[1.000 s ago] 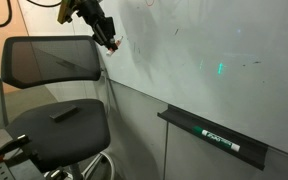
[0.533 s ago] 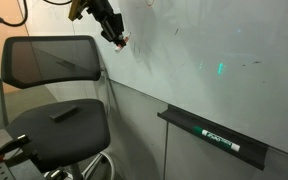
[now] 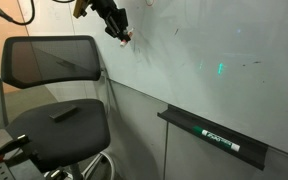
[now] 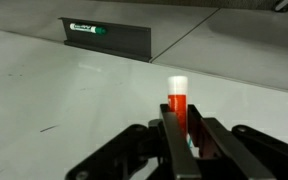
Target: Pick up the marker, then write something on the board
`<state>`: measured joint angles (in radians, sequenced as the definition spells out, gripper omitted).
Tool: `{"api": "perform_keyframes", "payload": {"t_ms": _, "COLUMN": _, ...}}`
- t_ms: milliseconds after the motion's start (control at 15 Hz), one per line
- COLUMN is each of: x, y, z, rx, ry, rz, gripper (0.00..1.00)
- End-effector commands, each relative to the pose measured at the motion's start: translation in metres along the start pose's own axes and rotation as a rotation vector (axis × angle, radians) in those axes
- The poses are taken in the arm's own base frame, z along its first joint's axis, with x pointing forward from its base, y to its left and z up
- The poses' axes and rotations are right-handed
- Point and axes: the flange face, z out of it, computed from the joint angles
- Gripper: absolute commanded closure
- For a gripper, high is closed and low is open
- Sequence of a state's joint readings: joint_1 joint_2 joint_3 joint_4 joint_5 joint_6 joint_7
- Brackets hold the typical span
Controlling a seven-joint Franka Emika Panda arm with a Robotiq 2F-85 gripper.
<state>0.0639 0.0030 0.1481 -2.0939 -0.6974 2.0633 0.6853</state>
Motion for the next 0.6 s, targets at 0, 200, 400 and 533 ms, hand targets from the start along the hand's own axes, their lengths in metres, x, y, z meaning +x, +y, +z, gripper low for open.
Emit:
{"api": "perform_keyframes", "payload": {"t_ms": 0, "x": 0.007, "y": 0.005, "z": -0.018, "rx": -0.033, "ry": 0.03, "rz": 0.007, "gripper": 0.95}}
{"api": "perform_keyframes", "payload": {"t_ms": 200, "x": 0.004, "y": 0.005, "z": -0.029, "rx": -0.046, "ry": 0.043, "rz": 0.008, "gripper": 0.95}}
{"api": "perform_keyframes", "payload": {"t_ms": 400, "x": -0.001, "y": 0.002, "z": -0.037, "rx": -0.08, "ry": 0.057, "rz": 0.002, "gripper": 0.95}}
{"api": "perform_keyframes", "payload": {"t_ms": 533, "x": -0.003, "y": -0.003, "z": -0.035, "rx": -0.09, "ry": 0.046, "rz": -0.013, "gripper": 0.95}}
